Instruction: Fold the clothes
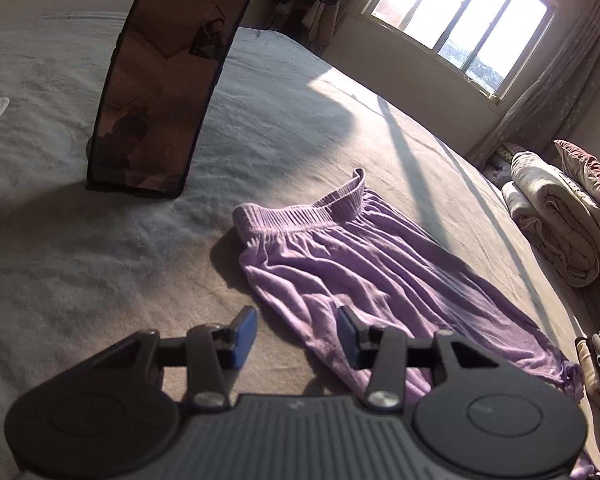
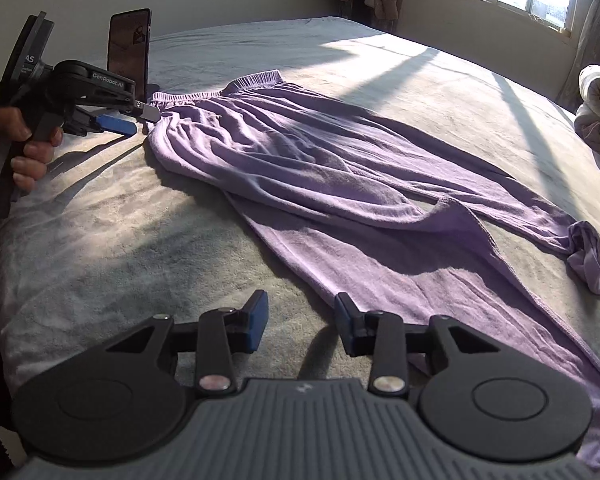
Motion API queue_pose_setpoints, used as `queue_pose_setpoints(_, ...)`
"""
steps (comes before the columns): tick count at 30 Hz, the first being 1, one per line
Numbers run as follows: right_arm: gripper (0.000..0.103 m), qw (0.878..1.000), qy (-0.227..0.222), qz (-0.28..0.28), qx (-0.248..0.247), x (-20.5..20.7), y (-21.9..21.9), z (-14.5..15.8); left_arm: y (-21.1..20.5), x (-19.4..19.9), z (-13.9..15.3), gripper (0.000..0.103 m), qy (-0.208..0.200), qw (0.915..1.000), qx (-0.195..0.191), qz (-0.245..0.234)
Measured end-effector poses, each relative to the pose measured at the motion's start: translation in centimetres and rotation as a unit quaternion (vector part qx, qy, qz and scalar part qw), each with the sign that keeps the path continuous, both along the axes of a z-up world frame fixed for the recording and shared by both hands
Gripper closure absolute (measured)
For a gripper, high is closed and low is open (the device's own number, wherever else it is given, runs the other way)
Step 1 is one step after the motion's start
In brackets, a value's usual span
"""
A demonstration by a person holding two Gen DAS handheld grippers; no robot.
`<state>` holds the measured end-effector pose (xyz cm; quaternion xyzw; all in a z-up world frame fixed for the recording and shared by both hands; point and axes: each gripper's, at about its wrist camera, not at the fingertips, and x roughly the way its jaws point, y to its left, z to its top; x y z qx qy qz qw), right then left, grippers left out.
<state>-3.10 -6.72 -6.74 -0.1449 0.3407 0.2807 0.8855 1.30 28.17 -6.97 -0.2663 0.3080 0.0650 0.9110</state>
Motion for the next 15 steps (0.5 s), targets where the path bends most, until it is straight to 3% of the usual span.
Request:
queue_pose_setpoints(5,0.072,1.000,-0.023,0.013,-0.006,0.7,0.9,-0.7,0.8,1.1,-1.0,0.087,-0.009,0.9996,-0.015,0.024)
queue_pose_setpoints(7,0.081,0.999,-0.031,0.016,-0.014,0.9,1.0,-0.9,0.8,1.4,-1.2,0.097,-0.011,0.9995,-0.007,0.028)
queue_pose_setpoints(8,0.083,0.999,-0.034,0.018,-0.017,1.0,1.1,-1.0,0.7,1.4,-1.2,0.099,-0.011,0.9995,-0.003,0.030)
queue_pose_setpoints(10,0.103,0.999,-0.029,0.022,-0.019,1.0,0.9,-0.8,0.5,1.4,-1.0,0.101,-0.009,0.9993,0.008,0.034)
queue_pose_setpoints(15,0.103,0.999,-0.007,0.035,0.000,0.6,-0.5,0.3,0.1,1.4,-0.5,0.102,-0.005,0.9985,0.033,0.044)
